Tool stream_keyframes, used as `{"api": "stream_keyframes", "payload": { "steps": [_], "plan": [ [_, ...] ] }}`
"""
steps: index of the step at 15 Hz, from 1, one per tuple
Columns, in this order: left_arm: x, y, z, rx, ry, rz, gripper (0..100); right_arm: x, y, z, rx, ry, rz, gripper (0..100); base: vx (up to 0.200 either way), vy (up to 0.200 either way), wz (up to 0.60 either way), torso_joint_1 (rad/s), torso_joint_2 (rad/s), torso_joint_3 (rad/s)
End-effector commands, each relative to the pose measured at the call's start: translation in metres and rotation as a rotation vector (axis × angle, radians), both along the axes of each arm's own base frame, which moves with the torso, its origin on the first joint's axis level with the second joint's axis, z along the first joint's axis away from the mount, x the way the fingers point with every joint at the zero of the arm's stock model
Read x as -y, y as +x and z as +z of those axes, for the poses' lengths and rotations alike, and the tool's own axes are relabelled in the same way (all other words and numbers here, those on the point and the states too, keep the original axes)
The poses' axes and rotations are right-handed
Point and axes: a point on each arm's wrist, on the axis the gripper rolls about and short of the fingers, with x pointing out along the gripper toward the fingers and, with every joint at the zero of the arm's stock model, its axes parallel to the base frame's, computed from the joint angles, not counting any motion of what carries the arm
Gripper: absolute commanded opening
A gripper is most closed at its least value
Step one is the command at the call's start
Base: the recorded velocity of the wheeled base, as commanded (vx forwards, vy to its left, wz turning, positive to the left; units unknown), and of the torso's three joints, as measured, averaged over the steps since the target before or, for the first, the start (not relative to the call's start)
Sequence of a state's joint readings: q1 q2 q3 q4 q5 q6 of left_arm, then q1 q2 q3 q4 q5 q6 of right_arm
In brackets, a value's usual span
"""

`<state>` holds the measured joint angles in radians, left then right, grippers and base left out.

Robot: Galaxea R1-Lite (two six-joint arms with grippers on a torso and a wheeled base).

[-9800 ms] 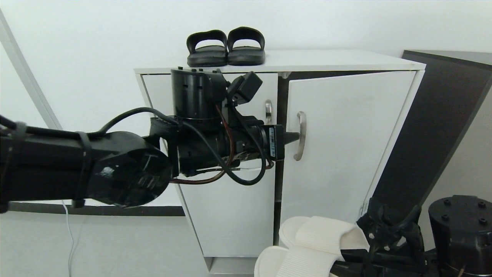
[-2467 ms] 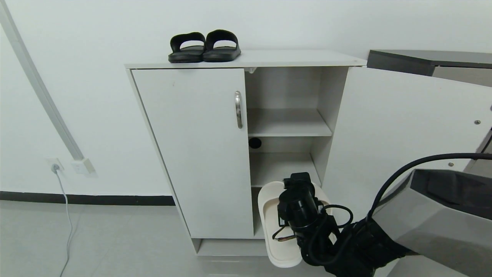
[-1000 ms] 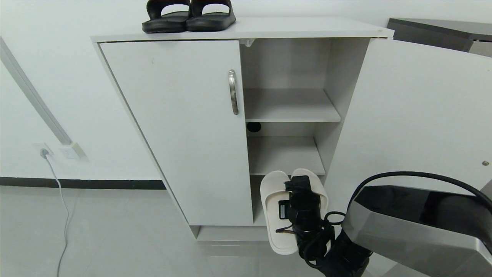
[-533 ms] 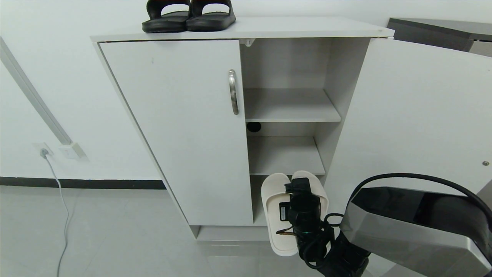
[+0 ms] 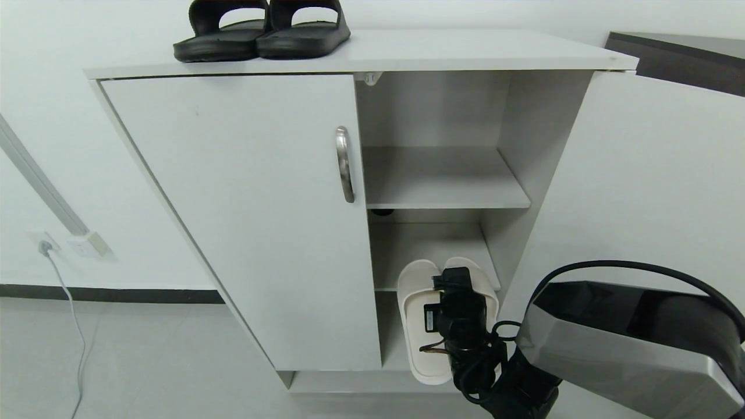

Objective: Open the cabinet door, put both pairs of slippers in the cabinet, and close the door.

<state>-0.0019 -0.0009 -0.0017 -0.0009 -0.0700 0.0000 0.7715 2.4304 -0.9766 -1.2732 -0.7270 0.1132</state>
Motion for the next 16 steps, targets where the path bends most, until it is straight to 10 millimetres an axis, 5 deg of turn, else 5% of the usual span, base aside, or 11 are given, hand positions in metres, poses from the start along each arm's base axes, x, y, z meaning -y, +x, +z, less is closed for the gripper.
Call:
{"api": "stream_keyframes", "payload": {
  "steps": [1,7,16],
  "plan": [
    [0.0,0.0,0.0,-0.002,0.0,0.0,0,0.0,0.0,0.002,0.004,0.004,0.0,0,0.2,0.0,0.0,0.007,0.0,0.002],
    [0.0,0.0,0.0,0.0,-0.002,0.0,0,0.004,0.026,0.013,0.023,0.036,0.03,0,0.0,0.0,0.0,0.0,0.0,0.0],
    [0.0,0.0,0.0,0.0,-0.002,0.0,0,0.001,0.104,0.015,0.003,0.033,-0.031,0,0.0,0.0,0.0,0.0,0.0,0.0]
  ]
}}
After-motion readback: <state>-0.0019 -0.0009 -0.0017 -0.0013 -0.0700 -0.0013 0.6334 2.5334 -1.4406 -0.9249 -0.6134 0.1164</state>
